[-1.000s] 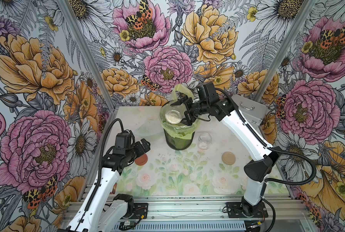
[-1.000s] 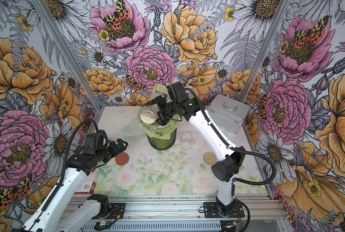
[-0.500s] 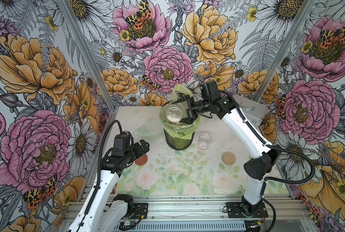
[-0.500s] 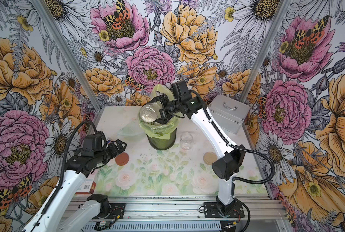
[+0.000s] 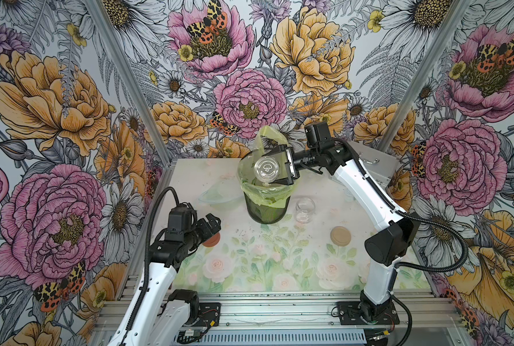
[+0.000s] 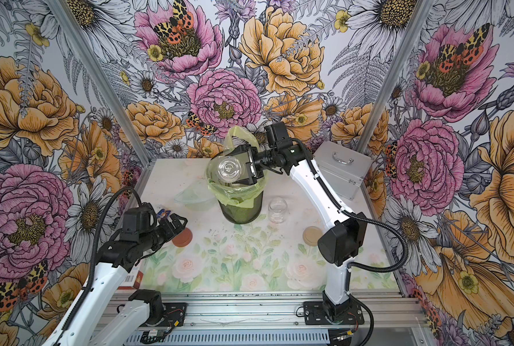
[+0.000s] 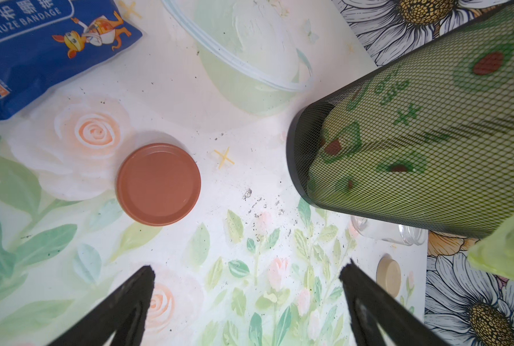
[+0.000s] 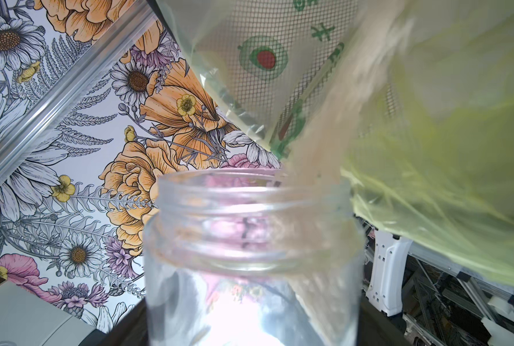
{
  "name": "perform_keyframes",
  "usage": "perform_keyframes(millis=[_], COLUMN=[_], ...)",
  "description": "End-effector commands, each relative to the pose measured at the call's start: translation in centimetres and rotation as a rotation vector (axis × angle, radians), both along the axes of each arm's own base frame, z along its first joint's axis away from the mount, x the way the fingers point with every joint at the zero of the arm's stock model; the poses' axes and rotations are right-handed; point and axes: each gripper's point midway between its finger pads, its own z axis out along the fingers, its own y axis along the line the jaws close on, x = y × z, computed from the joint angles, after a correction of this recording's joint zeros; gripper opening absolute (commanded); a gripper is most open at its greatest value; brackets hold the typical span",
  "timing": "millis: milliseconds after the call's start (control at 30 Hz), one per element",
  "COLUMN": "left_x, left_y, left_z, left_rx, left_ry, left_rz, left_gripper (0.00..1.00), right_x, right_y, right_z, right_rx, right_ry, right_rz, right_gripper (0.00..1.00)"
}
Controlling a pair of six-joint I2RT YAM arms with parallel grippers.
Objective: Empty moldy rice from jars
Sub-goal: Pour the moldy rice from the jar into the trash bin.
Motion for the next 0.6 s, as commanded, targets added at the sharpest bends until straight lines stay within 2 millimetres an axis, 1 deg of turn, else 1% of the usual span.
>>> perform_keyframes(millis=[0, 267, 433, 567], left_x=[0.3, 1.1, 1.9, 2.4], left_y=[0.0, -0.4, -0.7, -0.9], left_z=[0.3, -0.1, -0.1, -0.2], left_rx=[-0.026, -0.011, -0.012, -0.019], left_ry=[-0.032, -0.026, -0.036, -0.039], left_rz=[0.014, -0.029, -0.046, -0.046], left_gripper=[0.99, 0.99, 0.99, 0.99], right_x=[-0.4, -0.1, 1.0, 1.8], right_y=[0.0, -0.7, -1.3, -1.4], right_z=[1.7, 1.4, 0.6, 1.1], right_rx=[0.094, 0.142, 0.155, 0.173], right_ry=[0.027, 0.12, 0.182, 0.205], right_rz=[0.073, 0.117, 0.114, 0.116], right_gripper=[0.0, 0.0, 0.0, 0.0])
